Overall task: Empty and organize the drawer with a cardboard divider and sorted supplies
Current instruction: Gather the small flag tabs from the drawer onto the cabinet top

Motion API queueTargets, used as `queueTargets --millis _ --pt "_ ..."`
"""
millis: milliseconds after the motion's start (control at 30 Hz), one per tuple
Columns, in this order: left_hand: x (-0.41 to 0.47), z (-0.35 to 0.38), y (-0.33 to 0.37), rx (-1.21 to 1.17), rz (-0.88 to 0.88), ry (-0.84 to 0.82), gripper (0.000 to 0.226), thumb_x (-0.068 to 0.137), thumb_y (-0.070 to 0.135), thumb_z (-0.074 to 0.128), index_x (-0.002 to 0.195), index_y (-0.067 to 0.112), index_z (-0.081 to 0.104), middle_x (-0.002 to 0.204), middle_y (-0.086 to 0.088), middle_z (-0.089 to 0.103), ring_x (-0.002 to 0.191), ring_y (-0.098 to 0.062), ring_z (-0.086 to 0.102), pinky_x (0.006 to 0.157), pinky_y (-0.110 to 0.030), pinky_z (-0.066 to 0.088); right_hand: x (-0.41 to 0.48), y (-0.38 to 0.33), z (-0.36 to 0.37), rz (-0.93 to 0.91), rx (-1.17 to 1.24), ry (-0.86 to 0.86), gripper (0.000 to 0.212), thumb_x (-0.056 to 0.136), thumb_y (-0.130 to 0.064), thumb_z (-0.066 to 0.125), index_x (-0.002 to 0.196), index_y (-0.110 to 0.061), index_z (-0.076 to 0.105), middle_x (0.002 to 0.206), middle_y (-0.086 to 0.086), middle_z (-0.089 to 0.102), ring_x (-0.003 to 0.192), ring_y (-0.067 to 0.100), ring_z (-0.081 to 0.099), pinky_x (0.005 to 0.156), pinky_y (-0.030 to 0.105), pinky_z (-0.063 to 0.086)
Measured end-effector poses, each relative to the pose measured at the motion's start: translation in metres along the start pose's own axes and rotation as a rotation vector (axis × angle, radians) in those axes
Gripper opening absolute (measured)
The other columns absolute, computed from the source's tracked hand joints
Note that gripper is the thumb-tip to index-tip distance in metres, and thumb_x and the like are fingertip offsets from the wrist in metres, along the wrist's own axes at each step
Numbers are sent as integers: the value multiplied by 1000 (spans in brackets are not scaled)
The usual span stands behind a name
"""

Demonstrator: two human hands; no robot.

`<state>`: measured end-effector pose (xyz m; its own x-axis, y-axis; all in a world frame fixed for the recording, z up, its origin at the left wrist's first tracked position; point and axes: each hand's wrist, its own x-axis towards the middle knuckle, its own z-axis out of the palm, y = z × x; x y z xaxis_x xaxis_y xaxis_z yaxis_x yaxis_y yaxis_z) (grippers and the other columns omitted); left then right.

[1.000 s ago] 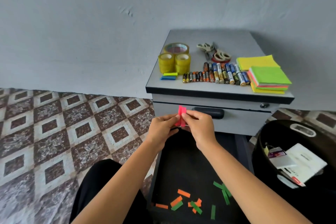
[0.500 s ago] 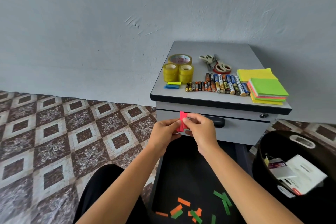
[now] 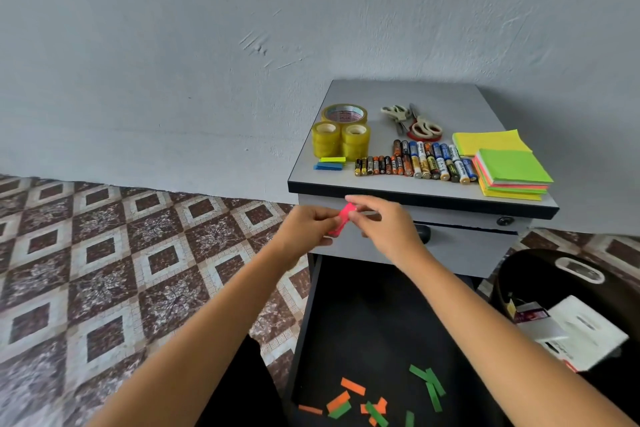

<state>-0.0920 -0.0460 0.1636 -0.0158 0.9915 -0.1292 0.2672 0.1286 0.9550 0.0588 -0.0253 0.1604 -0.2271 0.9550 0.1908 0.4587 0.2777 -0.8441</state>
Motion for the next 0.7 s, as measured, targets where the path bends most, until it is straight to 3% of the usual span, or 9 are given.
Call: queueTargets --millis 100,200,367,500,700 --pt "14 -15 21 142 69 -14 24 90 9 58 113 6 67 85 -4 64 74 -8 56 69 -19 51 15 -12 -7 -43 -49 -2 22 88 -16 63 110 -12 68 92 -1 66 81 11 59 76 26 52" --pt "29 -26 38 152 113 41 23 88 8 61 110 3 65 79 -3 62 71 -10 57 70 -22 51 33 -21 -7 -24 22 59 14 85 -15 66 98 -10 69 84 1 66 79 19 63 79 41 55" --pt "56 -42 51 299 129 72 10 85 10 65 93 5 67 75 -8 62 70 -18 55 67 -27 48 61 -32 1 -35 -188 93 20 87 -19 63 101 -4 68 97 10 69 87 21 61 70 26 44" --pt "67 -44 50 584 164 71 16 86 11 63 98 2 70 83 -9 63 70 -14 53 56 -16 39 71 -28 10 -10 -357 59 19 88 -16 60 96 -2 69 95 13 68 92 27 62 72 30 47" --pt "72 -44 45 693 186 57 20 88 14 61 102 3 70 103 -13 68 86 -18 56 72 -21 36 72 -25 17 -64 -520 74 21 92 -16 53 99 0 65 97 16 66 91 29 60 74 36 50"
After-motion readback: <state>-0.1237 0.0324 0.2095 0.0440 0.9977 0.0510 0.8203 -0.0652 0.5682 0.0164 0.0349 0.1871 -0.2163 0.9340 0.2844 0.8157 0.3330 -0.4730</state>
